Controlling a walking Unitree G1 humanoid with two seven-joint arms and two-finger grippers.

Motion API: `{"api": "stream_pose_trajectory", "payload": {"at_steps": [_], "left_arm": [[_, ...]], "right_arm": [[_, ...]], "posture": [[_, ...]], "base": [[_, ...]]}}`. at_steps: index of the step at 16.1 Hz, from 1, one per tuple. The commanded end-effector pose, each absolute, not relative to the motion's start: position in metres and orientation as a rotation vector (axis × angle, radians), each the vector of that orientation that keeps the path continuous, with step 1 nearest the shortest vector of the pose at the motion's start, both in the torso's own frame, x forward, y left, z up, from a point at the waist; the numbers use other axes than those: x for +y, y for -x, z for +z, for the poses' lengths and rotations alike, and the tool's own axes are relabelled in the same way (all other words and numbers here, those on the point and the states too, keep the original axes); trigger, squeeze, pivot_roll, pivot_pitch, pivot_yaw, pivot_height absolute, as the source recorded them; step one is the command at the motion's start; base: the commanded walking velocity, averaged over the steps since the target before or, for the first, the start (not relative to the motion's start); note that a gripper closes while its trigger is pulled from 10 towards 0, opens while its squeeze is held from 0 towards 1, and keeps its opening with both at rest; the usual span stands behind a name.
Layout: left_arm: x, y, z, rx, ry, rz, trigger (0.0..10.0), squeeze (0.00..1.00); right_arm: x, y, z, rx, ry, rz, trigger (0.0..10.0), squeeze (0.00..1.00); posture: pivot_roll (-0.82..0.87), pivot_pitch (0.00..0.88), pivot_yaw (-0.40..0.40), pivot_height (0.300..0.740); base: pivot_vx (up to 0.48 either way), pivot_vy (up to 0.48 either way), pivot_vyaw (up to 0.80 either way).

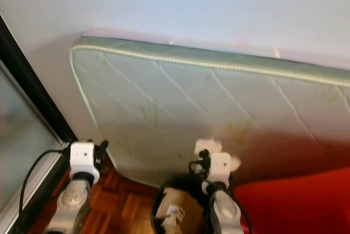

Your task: Clean up the room

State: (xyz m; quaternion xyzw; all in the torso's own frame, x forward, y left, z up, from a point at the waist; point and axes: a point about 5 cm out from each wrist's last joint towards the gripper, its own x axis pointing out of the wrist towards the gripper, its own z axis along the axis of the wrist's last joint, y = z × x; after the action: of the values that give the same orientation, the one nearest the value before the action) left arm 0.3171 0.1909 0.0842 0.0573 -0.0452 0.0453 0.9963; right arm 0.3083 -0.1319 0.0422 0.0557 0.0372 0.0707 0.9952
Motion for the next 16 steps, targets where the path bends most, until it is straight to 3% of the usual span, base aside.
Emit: {"api": "stream_pose_trajectory", "payload": {"at_steps": [1, 3, 11, 16], "left_arm": [[0.193, -0.315, 0.08, -0.069, -0.11, 0.104, 10.0, 0.0], [0.19, -0.312, 0.078, -0.064, -0.107, 0.101, 10.0, 0.0], [0.19, -0.308, 0.08, -0.075, -0.102, 0.116, 10.0, 0.0], [0.188, -0.307, 0.081, -0.075, -0.102, 0.116, 10.0, 0.0]], "right_arm": [[-0.136, -0.305, 0.037, 0.098, -0.109, 0.141, 10.0, 0.0], [-0.137, -0.302, 0.034, 0.113, -0.106, 0.163, 10.0, 0.0], [-0.113, -0.296, 0.024, 0.196, -0.098, 0.356, 10.0, 0.0], [-0.111, -0.306, 0.026, 0.255, -0.042, 0.357, 10.0, 0.0]], "posture": [[0.04, 0.201, -0.068, 0.635], [0.04, 0.212, -0.068, 0.615], [0.05, 0.241, -0.096, 0.615], [0.06, 0.252, -0.107, 0.615]], "base": [[0.0, 0.0, 0.0], [0.0, 0.0, 0.0], [0.0, 0.0, 0.0], [0.0, 0.0, 0.0]]}}
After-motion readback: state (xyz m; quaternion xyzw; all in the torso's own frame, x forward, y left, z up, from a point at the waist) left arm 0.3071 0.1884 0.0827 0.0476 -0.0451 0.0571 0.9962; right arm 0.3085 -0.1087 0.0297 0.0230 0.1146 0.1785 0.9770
